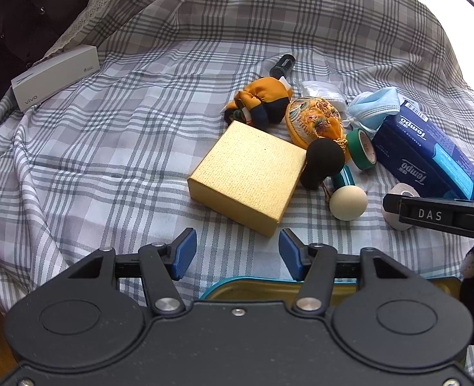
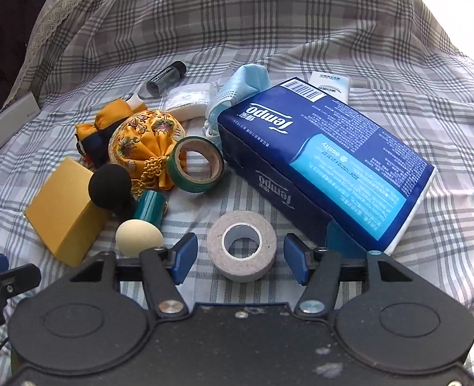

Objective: Organize soft objects
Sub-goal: 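Grasp the black YESHOTEL bottle with the left tool while the right tool grasps the white tape roll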

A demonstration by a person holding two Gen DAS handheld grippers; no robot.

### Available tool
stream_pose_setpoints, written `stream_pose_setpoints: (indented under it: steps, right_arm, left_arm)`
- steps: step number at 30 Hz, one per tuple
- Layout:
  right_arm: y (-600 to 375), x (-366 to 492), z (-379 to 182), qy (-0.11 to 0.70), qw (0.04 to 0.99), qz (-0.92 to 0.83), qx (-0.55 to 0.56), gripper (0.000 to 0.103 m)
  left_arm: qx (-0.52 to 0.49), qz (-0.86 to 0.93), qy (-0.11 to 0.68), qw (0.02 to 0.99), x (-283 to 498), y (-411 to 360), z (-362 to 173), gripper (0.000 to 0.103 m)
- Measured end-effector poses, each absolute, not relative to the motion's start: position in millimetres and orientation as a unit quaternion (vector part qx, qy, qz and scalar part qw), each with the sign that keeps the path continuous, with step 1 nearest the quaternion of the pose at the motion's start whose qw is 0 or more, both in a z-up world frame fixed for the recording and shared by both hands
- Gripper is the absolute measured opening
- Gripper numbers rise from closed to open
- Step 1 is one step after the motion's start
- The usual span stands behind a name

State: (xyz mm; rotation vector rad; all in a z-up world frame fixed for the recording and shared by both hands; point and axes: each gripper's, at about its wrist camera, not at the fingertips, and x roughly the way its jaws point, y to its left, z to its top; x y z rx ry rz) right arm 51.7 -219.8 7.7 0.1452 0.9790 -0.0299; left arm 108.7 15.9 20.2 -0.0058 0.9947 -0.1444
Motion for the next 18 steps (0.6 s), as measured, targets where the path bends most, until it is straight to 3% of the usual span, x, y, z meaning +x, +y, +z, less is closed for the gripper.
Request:
stream_pose_setpoints:
  steps: [18]
  right_arm:
    - [-217, 58, -13, 0.466, 0.884, -0.002, 0.035, 0.061]
  left_arm:
    - [0.017, -0.074, 0.476, 0.876, 194, 12, 30, 0.054]
